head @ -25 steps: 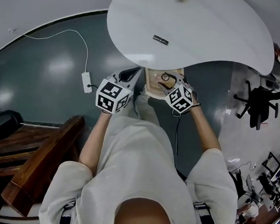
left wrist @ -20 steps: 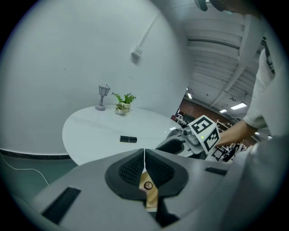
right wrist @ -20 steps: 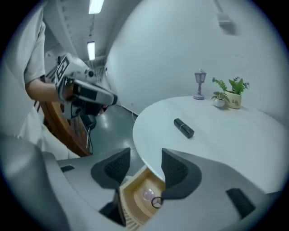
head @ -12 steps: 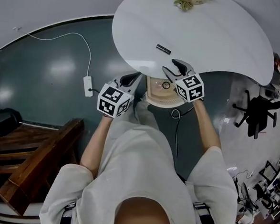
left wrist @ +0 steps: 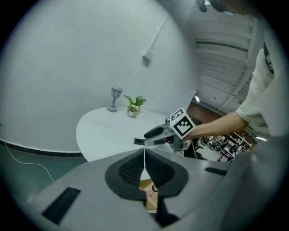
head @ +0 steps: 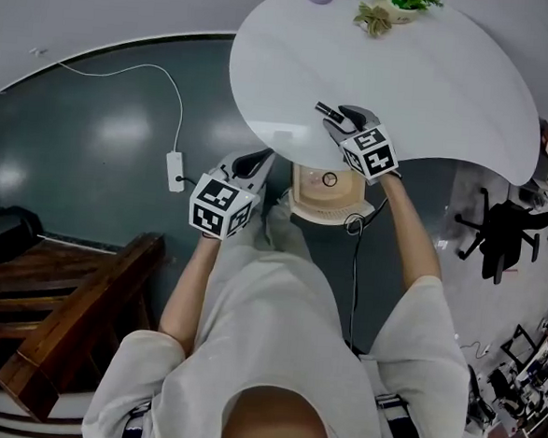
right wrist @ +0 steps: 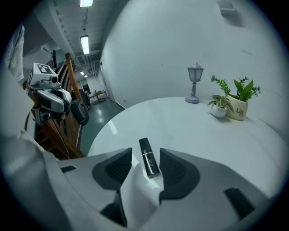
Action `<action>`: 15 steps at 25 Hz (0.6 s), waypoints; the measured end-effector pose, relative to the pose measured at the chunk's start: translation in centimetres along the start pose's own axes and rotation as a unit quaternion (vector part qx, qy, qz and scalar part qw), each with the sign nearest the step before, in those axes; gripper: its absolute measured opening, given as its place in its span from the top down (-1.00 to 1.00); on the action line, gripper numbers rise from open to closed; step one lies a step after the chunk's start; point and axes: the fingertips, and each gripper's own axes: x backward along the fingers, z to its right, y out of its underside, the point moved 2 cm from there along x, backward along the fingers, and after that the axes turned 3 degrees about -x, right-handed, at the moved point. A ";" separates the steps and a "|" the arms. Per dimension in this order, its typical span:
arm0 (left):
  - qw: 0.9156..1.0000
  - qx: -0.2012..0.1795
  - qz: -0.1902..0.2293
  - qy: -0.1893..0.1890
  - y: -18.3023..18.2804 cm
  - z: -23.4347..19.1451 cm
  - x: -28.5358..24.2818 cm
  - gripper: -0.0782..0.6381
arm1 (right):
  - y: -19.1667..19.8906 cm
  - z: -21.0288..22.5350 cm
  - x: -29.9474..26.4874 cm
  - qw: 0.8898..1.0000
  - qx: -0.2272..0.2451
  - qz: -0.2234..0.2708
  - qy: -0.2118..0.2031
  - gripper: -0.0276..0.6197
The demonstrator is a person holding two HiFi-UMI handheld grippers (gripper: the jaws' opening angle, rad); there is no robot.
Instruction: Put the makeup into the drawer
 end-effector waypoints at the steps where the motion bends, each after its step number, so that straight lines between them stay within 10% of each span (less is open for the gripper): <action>1: 1.000 0.001 0.000 -0.002 0.0 -0.3 0.1 0.74 | 0.0 0.1 -0.4 1.000 0.006 -0.007 -0.002 0.33; 15: 1.000 0.012 -0.002 -0.010 0.1 -2.0 0.3 0.74 | 0.5 0.7 -2.5 0.996 0.047 -0.071 -0.016 0.62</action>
